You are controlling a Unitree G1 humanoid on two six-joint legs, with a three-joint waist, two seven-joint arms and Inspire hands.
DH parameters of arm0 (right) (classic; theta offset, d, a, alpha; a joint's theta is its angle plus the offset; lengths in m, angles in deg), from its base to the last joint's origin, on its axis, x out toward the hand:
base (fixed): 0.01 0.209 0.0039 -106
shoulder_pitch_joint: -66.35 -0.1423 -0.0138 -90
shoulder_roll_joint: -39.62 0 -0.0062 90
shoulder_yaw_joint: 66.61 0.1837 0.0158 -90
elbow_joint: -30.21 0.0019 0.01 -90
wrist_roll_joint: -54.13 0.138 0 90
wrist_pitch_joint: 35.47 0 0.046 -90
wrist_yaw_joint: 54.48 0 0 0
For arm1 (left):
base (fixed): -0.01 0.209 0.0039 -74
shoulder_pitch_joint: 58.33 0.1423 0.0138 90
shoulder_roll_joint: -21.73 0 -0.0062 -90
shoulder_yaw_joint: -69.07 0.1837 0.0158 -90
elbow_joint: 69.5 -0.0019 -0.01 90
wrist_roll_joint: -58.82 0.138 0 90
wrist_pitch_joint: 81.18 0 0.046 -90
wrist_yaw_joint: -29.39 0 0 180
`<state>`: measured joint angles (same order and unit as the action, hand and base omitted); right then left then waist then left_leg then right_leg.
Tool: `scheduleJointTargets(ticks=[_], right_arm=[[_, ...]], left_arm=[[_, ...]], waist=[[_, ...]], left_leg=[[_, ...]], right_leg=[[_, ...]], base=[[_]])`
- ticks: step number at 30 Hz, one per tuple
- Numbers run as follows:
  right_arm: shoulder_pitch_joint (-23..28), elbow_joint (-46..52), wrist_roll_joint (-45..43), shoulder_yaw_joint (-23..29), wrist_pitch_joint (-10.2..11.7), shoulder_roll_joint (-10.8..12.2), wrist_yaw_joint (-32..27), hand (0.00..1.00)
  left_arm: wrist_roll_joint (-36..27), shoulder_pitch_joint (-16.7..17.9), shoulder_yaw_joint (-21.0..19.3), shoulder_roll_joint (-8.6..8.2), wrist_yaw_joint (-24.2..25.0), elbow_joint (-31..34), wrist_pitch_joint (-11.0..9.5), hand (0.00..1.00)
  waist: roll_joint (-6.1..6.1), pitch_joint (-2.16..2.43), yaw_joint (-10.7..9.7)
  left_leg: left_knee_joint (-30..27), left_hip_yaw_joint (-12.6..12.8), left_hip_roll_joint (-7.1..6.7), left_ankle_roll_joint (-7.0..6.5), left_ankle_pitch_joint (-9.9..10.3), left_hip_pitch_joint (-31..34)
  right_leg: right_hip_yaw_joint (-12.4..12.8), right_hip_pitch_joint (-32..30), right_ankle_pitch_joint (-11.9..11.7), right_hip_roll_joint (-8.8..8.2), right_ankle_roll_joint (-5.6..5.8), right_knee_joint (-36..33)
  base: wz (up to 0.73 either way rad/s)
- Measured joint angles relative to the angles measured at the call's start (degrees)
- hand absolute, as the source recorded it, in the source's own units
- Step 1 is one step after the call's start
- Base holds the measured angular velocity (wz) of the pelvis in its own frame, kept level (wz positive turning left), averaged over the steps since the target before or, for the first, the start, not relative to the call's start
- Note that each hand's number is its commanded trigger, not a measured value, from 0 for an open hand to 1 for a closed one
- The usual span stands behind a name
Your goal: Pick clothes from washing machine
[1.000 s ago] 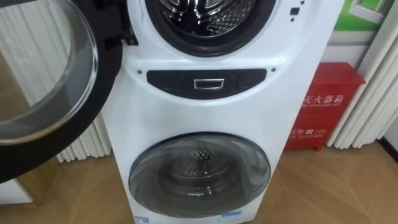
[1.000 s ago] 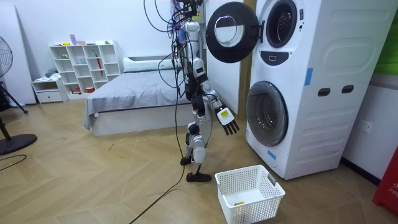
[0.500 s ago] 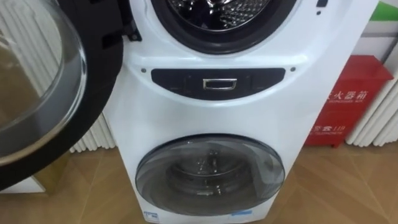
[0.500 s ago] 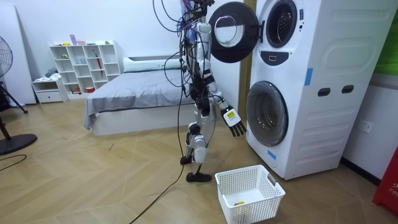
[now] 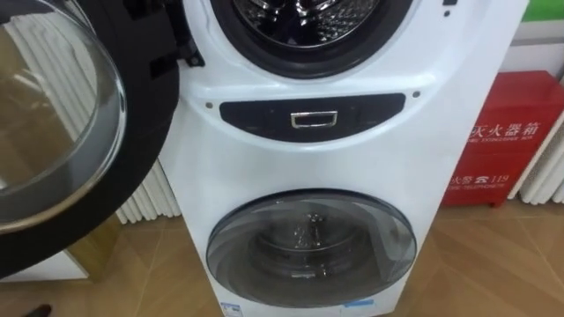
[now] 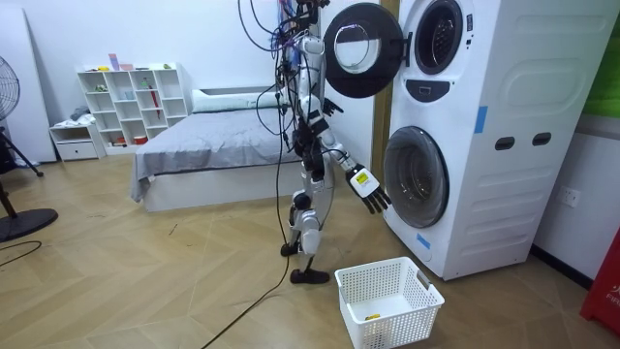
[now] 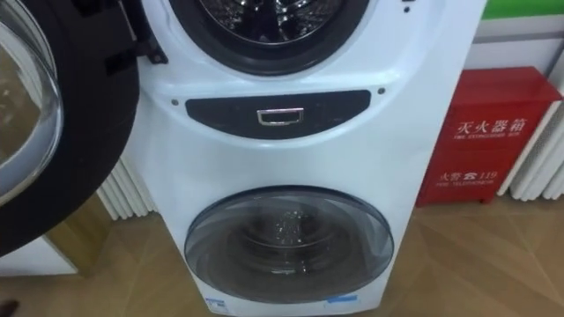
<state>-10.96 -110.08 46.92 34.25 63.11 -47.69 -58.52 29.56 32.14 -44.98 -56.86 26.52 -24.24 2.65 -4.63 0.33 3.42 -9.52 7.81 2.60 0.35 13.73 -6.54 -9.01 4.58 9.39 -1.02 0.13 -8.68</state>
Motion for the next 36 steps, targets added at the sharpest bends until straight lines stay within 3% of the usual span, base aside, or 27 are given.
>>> scheduleJointTargets(ticks=[4, 6, 8, 10, 13, 15, 17, 22, 23, 28, 31, 35, 36], right_arm=[[1.9, 4.2, -1.1, 0.0, 0.1, -1.7, -0.1, 0.0], [2.2, 4.1, -2.2, 0.0, 0.1, -2.1, 0.0, 0.0], [2.9, 4.2, -2.4, 0.1, 0.0, -2.4, 0.0, 0.0], [3.7, 4.9, -2.3, 0.2, -0.9, -2.3, 0.1, 0.0], [5.0, 6.1, -2.3, 0.7, -1.2, -2.3, 0.1, 0.0], [5.0, 6.4, -2.2, 0.8, -1.2, -2.3, 0.1, 0.0], [4.9, 6.8, -2.8, 1.0, -1.2, -2.3, 0.5, 0.0], [5.5, 6.7, -7.8, 2.6, -1.9, -1.5, 0.9, 0.0], [5.5, 6.6, -8.0, 2.6, -2.2, -1.0, 1.5, 0.0], [4.8, 5.9, -8.6, 1.5, -2.3, 1.1, 1.8, 0.0], [4.3, 5.0, -8.6, 0.5, -2.3, 2.2, 2.9, 0.0], [3.7, 4.5, -6.3, -2.2, -2.3, 2.1, 3.7, 0.0], [3.5, 3.8, -6.1, -2.6, -2.3, 2.0, 3.9, 0.0]], left_arm=[[0.2, -0.4, -0.7, 3.4, 0.1, 3.9, 0.9, 0.0], [0.2, -1.1, -0.7, 5.36, 0.3, 4.4, 1.2, 0.0], [1.9, -1.1, -0.8, 7.74, 0.2, 5.1, 3.3, 0.0], [3.0, -1.1, -1.5, 7.84, 0.2, 6.3, 4.7, 0.0], [4.8, -1.1, -1.7, 8.16, -0.4, 9.9, 7.1, 0.0], [5.3, -1.1, -1.6, 8.94, -0.4, 11.6, 8.2, 0.0], [8.3, -1.2, -1.5, 10.15, -0.8, 15.8, 10.7, 0.0], [17.7, -1.2, -0.1, 10.4, -1.8, 27.0, 16.3, 0.0], [17.9, -1.2, 1.1, 10.42, -3.1, 30.1, 17.3, 0.0], [20.7, -0.9, 3.9, 9.97, -5.8, 39.6, 17.7, 0.0], [21.3, 0.1, 4.6, 8.71, -6.7, 43.6, 17.7, 0.0], [21.7, 4.1, 5.9, 3.74, -7.3, 52.5, 17.7, 0.0], [22.3, 4.4, 6.5, 3.21, -7.2, 53.5, 17.7, 0.0]], waist=[[-1.29, 0.09, 0.4], [-1.58, 0.57, 0.3], [-2.28, 0.42, 0.3], [-2.42, 0.42, 0.9], [-1.94, 0.37, 1.8], [-1.28, 0.25, 2.0], [-0.23, 0.01, 2.7], [1.01, -0.08, 4.2], [1.67, -0.42, 4.5], [3.01, -0.98, 4.9], [3.0, -0.99, 4.8], [2.97, -1.02, 3.7], [2.99, -1.03, 3.3]], left_leg=[[0.0, -0.2, -0.07, -0.01, 0.0, -0.1], [0.0, -0.5, -0.07, -0.01, 0.0, -0.3], [0.1, -0.5, -0.07, -0.01, 0.0, -0.8], [0.1, -0.4, -0.04, -0.01, 0.0, -0.8], [0.1, -0.3, -0.02, -0.01, 0.0, -0.6], [0.0, -0.3, -0.02, -0.01, 0.0, -0.5], [-0.4, -0.4, 0.05, 0.0, 0.0, 0.0], [-1.5, -2.1, -0.09, -0.03, 0.0, 1.7], [-2.1, -3.0, -0.29, -0.05, 0.0, 2.2], [-3.4, -6.0, -0.39, -0.23, 0.1, 5.3], [-4.2, -7.6, -0.63, -0.24, 0.1, 6.4], [-5.2, -7.6, -1.26, -0.79, -0.3, 7.5], [-5.2, -7.5, -1.36, -0.97, -0.4, 7.4]], right_leg=[[-0.1, 0.0, -0.1, -0.03, 0.08, -0.1], [-0.5, 0.4, -0.1, -0.07, 0.08, 0.0], [-0.4, 0.6, -0.1, -0.08, 0.08, 0.0], [-0.4, 0.6, -0.1, -0.05, 0.08, 0.0], [-0.3, 0.4, -0.1, -0.02, 0.08, 0.0], [-0.3, 0.3, -0.1, -0.03, 0.08, 0.0], [-0.4, 0.2, -0.1, -0.03, 0.06, 0.0], [-0.9, 0.0, -0.8, -0.27, 0.11, 0.2], [-1.4, 0.2, -0.8, -0.44, 0.13, 0.6], [-1.2, -0.7, -1.2, -0.49, 0.71, 0.9], [-1.8, -0.6, -1.3, -0.56, 0.74, 0.9], [-1.6, -0.1, -1.2, -1.4, 0.79, 0.8], [-1.2, 0.2, -1.2, -1.57, 0.84, 0.8]], base=[[0.02], [0.07], [0.0], [0.0], [0.0], [0.02], [0.04], [0.24], [0.33], [0.46], [0.36], [0.4], [0.49]])
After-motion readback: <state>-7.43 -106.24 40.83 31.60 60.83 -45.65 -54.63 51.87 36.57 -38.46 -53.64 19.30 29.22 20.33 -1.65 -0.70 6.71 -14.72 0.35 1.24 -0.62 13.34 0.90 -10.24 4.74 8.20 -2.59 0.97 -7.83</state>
